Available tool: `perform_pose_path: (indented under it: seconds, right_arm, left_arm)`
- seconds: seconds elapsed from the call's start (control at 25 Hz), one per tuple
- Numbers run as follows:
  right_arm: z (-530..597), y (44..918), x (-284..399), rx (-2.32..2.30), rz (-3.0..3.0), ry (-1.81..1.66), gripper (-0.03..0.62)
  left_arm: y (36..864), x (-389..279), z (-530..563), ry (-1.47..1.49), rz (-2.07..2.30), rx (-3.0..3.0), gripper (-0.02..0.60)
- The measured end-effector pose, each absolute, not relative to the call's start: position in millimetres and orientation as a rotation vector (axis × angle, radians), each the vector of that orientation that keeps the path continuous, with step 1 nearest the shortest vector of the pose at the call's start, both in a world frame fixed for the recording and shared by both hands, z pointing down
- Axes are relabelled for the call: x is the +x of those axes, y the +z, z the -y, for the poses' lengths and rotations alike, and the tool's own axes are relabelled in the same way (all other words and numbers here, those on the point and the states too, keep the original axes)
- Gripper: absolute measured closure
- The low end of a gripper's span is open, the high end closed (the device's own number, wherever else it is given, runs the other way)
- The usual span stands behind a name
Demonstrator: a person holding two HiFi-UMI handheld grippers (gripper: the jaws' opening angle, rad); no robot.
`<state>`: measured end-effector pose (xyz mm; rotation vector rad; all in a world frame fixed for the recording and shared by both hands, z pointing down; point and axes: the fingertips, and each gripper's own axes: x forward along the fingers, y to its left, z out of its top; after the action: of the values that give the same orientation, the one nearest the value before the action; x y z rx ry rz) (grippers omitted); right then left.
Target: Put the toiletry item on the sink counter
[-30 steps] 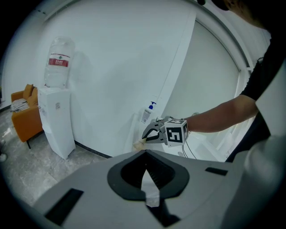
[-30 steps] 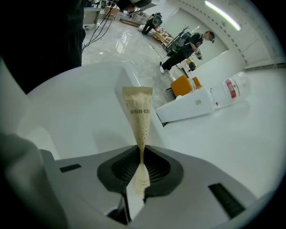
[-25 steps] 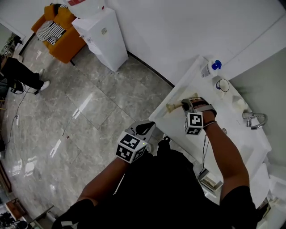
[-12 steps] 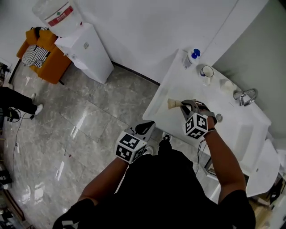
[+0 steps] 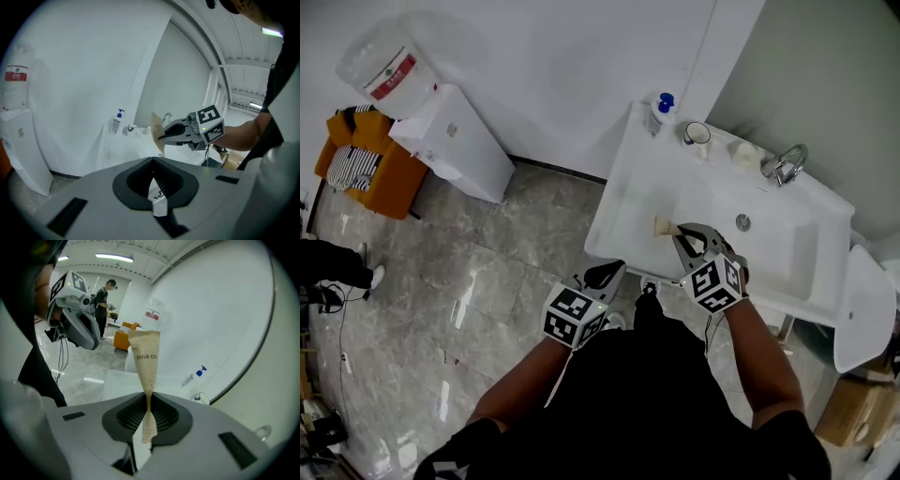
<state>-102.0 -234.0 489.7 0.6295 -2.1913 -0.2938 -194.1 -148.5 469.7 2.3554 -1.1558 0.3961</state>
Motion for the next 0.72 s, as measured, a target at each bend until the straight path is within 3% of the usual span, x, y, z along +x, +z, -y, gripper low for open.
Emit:
perform_pose_path:
  seconds: [0.32,0.72]
  right_arm:
    - [194,457,-58,0.891,2.25,-0.157,0.565]
    - [169,428,24,1.313,2.418,0.293,0.565]
  left_arm:
    - [464,-152,138,0.422,0.995,2.467,0.581]
    - [457,-88,134,0.423,0.823,2.574,0.581]
